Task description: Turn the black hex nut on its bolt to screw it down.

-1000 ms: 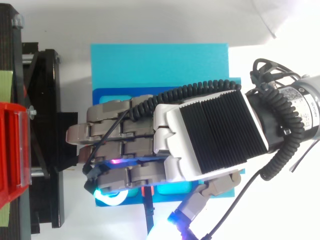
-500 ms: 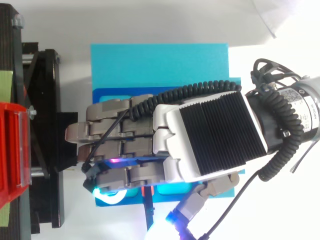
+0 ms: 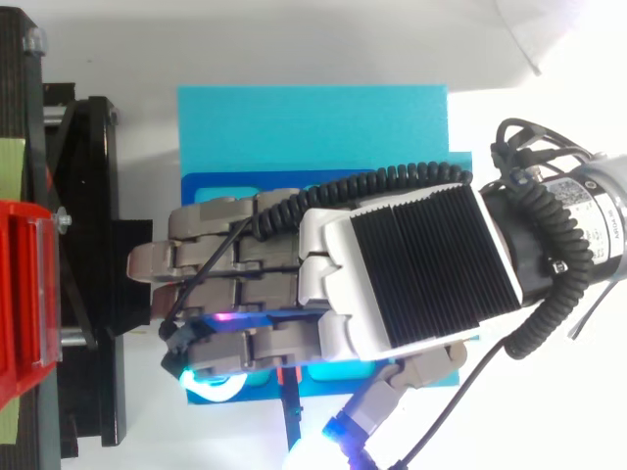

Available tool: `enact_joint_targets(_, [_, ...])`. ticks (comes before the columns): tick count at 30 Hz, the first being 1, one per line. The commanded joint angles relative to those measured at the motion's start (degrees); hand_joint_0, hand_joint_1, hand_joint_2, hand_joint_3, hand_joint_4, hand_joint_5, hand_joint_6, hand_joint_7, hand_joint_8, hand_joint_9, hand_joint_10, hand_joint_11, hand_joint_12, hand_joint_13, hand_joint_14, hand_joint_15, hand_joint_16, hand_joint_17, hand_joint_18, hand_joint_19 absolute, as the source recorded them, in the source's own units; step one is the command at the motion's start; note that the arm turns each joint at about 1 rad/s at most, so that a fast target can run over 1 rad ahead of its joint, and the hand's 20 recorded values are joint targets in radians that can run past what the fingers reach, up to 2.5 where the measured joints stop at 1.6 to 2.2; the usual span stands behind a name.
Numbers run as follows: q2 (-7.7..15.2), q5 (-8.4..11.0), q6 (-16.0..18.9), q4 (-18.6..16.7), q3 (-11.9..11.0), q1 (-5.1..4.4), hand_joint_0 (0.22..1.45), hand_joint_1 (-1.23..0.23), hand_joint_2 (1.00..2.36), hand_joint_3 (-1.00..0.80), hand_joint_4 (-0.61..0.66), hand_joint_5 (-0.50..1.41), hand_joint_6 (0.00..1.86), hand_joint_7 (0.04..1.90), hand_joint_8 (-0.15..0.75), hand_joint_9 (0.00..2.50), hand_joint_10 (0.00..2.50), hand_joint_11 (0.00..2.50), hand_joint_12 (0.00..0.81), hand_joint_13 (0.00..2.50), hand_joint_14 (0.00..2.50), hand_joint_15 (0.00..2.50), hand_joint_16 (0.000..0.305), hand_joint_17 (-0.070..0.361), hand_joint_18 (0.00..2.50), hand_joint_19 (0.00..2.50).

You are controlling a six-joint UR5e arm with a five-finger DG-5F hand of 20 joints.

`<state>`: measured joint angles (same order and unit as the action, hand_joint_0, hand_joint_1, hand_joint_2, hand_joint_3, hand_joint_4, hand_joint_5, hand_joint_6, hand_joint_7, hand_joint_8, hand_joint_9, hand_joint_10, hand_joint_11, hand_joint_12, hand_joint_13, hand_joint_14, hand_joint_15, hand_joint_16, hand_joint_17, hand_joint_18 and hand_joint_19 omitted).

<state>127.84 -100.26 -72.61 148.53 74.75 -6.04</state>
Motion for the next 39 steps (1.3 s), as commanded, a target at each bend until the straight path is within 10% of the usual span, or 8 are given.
enact_joint_targets(1, [0.05,0.50,0.01,0.18,0.04,-0.02,0.47,-0.18,1.00,-0.50,0.29,-0.18,0.50,1.14,0.273,0.51,0.01,0.33,0.324,0.34,0.00,0.04,0.052,0.117,0.33,0.23])
enact_joint_targets(9, [-0.04,4.37,-0.17,0.35,0.04,-0.02,0.47,-0.18,1.00,-0.50,0.29,-0.18,0.50,1.14,0.274,0.51,0.01,0.33,0.325,0.35,0.00,0.04,0.052,0.117,0.33,0.23])
enact_joint_targets(39, [-0.04,4.28,-2.01,1.76,0.04,-0.64,0.47,-0.18,1.00,-0.50,0.27,-0.17,0.50,1.24,0.275,0.51,0.01,0.33,0.325,0.35,0.00,0.04,0.052,0.116,0.33,0.23])
